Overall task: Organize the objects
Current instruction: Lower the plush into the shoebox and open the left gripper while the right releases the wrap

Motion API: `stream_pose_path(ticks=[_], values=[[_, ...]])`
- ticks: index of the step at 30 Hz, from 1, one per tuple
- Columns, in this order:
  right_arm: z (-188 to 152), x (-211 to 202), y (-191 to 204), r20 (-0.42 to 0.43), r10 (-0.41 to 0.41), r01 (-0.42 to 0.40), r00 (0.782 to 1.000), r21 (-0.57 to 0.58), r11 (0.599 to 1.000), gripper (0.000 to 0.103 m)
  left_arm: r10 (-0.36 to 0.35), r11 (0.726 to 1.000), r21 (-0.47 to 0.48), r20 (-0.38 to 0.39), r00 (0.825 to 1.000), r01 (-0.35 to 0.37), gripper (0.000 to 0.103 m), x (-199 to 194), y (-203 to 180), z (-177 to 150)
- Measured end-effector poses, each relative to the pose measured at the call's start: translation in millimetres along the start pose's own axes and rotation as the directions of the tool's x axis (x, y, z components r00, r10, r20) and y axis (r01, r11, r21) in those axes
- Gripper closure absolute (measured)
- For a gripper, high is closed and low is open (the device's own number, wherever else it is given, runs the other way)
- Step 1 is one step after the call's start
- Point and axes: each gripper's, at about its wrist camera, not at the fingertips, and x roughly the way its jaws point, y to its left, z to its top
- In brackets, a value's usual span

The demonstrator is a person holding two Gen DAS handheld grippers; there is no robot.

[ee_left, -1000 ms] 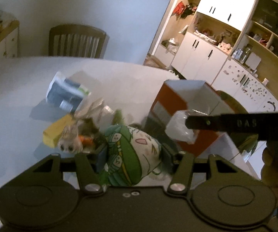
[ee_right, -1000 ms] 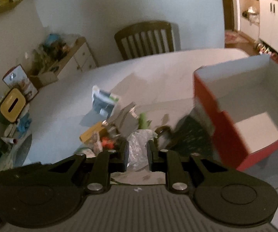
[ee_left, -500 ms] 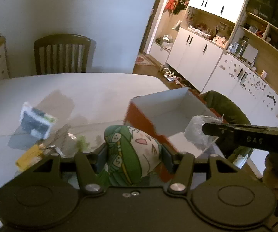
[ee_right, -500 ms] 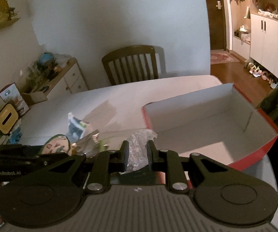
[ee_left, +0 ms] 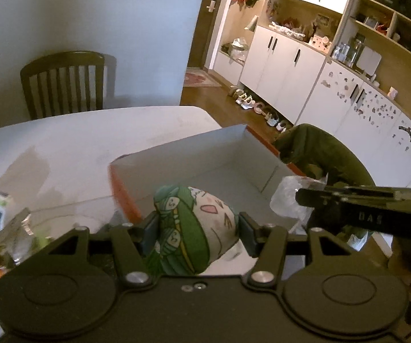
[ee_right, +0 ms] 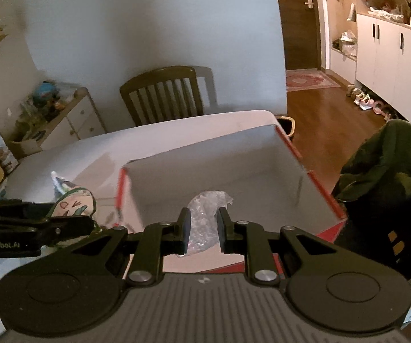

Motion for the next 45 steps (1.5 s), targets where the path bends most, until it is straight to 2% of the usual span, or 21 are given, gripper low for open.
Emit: stream_pose_path(ticks=[5, 12, 16, 20, 23, 29, 39, 45], values=[[7, 11, -27, -0.003, -0.018, 0.018, 1.000, -0.023, 1.000, 0.084, 0.005, 0.998, -0.055, -0.040, 0.999, -0.007, 0.046, 33, -12, 18], [12, 38, -47, -0.041, -0.034, 0.031, 0.999, -0.069, 0.997, 0.084, 0.066, 0.998, 0.002, -0.079, 0.995, -0.066, 0.046, 81, -36, 35], [15, 56, -55, -0.074, -0.046, 0.039, 0.996, -0.090, 0.995, 0.084, 0.028, 0.999, -0.020, -0.132, 0.991, -0.031, 0.046, 111, -37, 41], [19, 75, -60, -0.132, -0.036, 0.021, 0.991, -0.115, 0.993, 0.084, 0.042, 0.999, -0.011, -0.169, 0.985, -0.045, 0.046, 138, -38, 47], [21, 93, -57, -0.216, -0.022, -0.011, 0.976, -0.151, 0.988, 0.084, 0.051, 0.998, -0.012, -0.189, 0.981, -0.054, 0.046, 155, -37, 51], [18, 117, -52, -0.277, -0.045, -0.015, 0.960, -0.210, 0.978, 0.084, 0.070, 0.997, 0.030, -0.222, 0.973, -0.065, 0.046, 183, -42, 53], [12, 138, -52, -0.354, -0.066, -0.015, 0.933, -0.221, 0.975, 0.084, 0.066, 0.998, 0.035, -0.322, 0.944, -0.058, 0.045, 221, -39, 51], [13, 140, -51, -0.365, -0.064, -0.019, 0.929, -0.219, 0.976, 0.084, 0.073, 0.997, 0.023, -0.389, 0.918, -0.070, 0.043, 232, -31, 44]])
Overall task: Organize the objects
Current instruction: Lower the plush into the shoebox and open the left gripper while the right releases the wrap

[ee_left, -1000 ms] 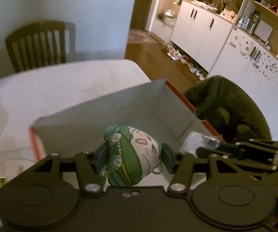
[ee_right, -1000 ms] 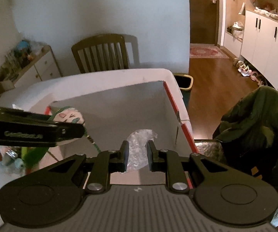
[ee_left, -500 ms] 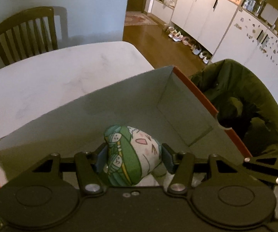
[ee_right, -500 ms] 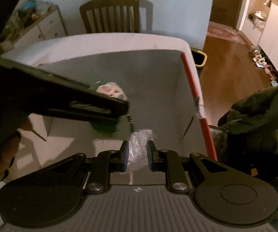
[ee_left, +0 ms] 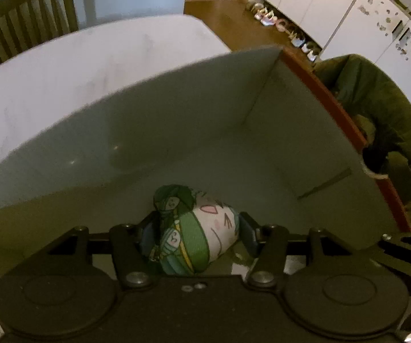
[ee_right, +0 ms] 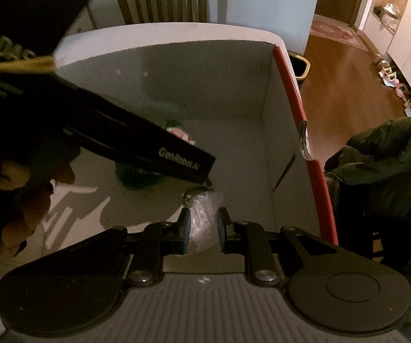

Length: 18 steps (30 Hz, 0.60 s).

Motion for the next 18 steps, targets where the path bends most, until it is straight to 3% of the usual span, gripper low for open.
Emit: stream_pose_path(ticks=[5, 10, 18], values=[[0, 1, -4, 0.003, 0.003, -0.003, 1.000, 0.006, 1.000, 0.084, 0.000, 1.000, -0.005, -0.028, 1.000, 0.000, 0.037, 6, 4, -5], [-2, 1, -3, 0.014, 0.011, -0.011, 1.000, -0.005, 1.000, 0.083, 0.022, 1.000, 0.000, -0.025, 0.999, -0.022, 0.020, 4, 8, -10], [-6, -9, -3, 0.049, 0.037, -0.037, 0.998, 0.002, 0.999, 0.078, 0.032, 0.999, 0.011, 0.027, 0.999, -0.033, 0.012, -18, 10, -18]])
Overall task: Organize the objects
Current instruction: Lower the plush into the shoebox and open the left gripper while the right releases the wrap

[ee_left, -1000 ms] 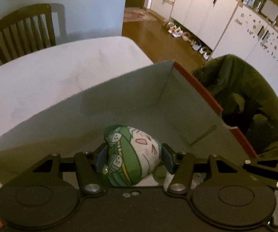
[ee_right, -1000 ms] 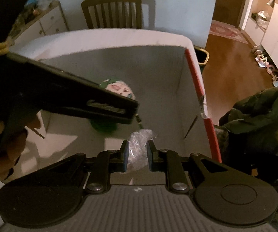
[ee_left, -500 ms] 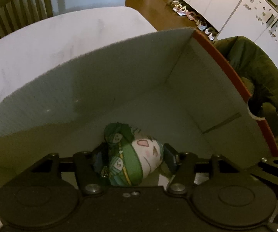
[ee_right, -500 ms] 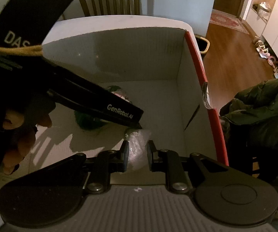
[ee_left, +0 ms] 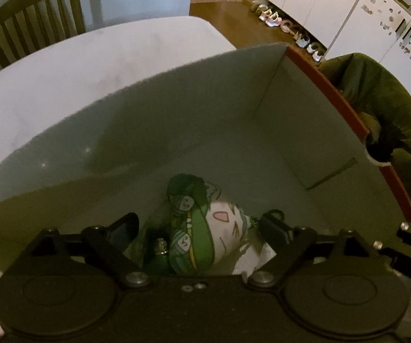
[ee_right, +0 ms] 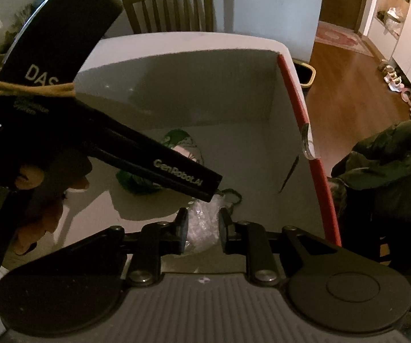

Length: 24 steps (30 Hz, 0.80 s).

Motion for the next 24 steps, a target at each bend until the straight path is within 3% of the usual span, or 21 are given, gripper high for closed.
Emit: stream_pose_path(ticks=[3, 11, 17, 24], values=[[-1, -8, 0, 0.028, -0.003, 0.003, 1.000, 0.005, 1.000, 0.073, -0.001, 1.000, 0.004, 0.030, 1.000, 0.001, 0.012, -12, 0, -2], [-6, -30, 1, 0.075, -0.002, 0.000, 0.997, 0.018, 1.000, 0.072, -0.018, 1.000, 0.011, 0.129, 0.991, 0.016, 0.012, -54, 1, -12], [-13, -50, 7, 0.132, -0.008, 0.007, 0.991, 0.009, 1.000, 0.072, -0.028, 0.999, -0.019, 0.202, 0.979, 0.032, 0.012, -81, -2, -18], [-24, -73, 9, 0.183, 0.005, -0.013, 0.983, 0.045, 0.999, 0.072, -0.051, 0.999, 0.014, 0.292, 0.955, 0.049, 0.010, -120, -8, -37]])
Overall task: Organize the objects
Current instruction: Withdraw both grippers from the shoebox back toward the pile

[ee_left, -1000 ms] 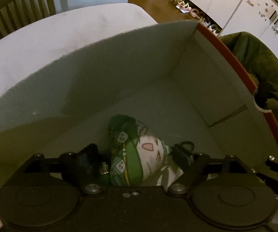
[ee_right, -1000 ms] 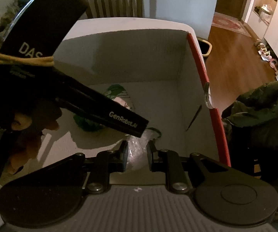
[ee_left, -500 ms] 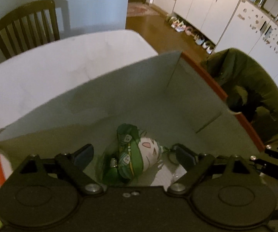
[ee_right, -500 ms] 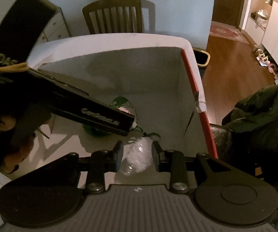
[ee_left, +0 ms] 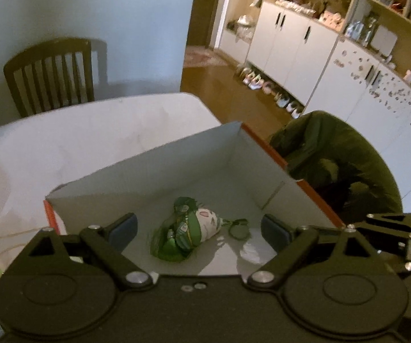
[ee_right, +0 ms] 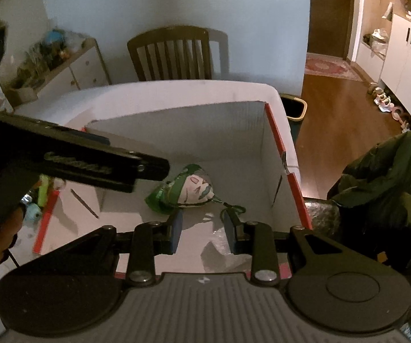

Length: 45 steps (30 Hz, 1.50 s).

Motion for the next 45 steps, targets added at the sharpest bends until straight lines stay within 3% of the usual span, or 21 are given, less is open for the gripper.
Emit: stream_pose_path(ticks=[13, 22, 23, 25, 26, 36, 45], values=[[-11, -44, 24, 0.093, 0.033, -0.034, 0.995, 0.004, 0.999, 0.072, 0.016, 0.999, 0.034, 0.141, 0.990, -0.021, 0.009, -66, 5, -22], [-17, -61, 50, 0.140, 0.025, -0.027, 0.990, 0.017, 0.999, 0.072, 0.010, 1.000, 0.010, 0.199, 0.980, -0.012, 0.009, -102, 33, -43], [-18, -63, 53, 0.147, 0.022, -0.025, 0.989, 0.020, 0.999, 0.070, 0.004, 1.000, 0.001, 0.201, 0.980, -0.004, 0.009, -105, 38, -46], [-19, -66, 61, 0.161, 0.017, -0.021, 0.987, 0.023, 1.000, 0.050, 0.004, 1.000, -0.005, 0.210, 0.978, -0.003, 0.007, -111, 47, -52], [-21, -68, 66, 0.172, 0.011, -0.015, 0.985, 0.023, 1.000, 0.048, 0.011, 1.000, -0.005, 0.215, 0.977, -0.010, 0.007, -115, 50, -55], [-35, -79, 106, 0.216, -0.015, 0.000, 0.976, 0.068, 0.998, 0.044, 0.006, 1.000, 0.003, 0.249, 0.969, -0.007, 0.002, -144, 82, -83], [-52, -88, 154, 0.277, -0.067, 0.042, 0.959, 0.095, 0.995, 0.028, -0.005, 1.000, 0.013, 0.266, 0.964, 0.001, 0.000, -163, 108, -104]])
